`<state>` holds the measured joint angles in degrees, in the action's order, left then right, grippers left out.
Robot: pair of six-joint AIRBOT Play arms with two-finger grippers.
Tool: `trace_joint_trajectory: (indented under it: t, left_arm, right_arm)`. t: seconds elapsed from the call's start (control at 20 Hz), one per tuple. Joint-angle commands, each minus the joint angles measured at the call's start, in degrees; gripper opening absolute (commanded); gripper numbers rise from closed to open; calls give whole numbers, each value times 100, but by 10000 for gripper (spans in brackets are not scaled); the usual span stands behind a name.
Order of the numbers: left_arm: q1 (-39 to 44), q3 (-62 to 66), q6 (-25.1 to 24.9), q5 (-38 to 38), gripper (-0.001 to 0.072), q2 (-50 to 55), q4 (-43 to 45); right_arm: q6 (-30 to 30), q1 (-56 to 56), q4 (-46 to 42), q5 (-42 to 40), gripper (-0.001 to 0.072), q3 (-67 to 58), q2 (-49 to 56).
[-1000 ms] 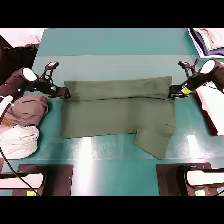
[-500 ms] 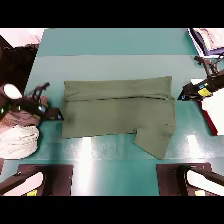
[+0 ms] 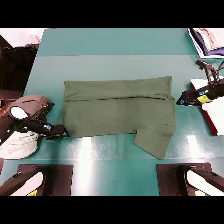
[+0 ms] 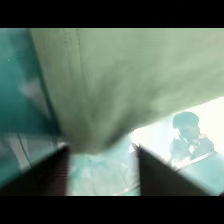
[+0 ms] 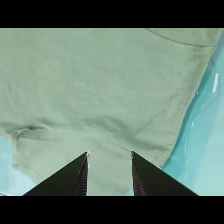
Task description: Fold the shirts.
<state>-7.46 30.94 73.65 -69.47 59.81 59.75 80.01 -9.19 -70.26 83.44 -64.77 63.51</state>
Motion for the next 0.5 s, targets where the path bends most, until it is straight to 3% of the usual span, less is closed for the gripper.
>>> trace_joint_trajectory:
  t: [0.0, 0.05, 0.1, 0.45]
  left_arm:
    - [-2, -59, -37, 240, 227, -20, -317]
    - [-2, -59, -68, 315, 151, -20, -444]
    - [-2, -59, -184, 352, 28, -20, -514]
    - [-2, -46, -212, 385, 27, -24, -533]
  right_arm:
    - [-15, -17, -35, 151, 307, 42, -24]
    - [-15, -42, -33, 186, 307, 79, -24]
    - [-15, -109, -20, 221, 307, 184, -26]
    - [-31, -1095, 37, 52, 310, 2100, -24]
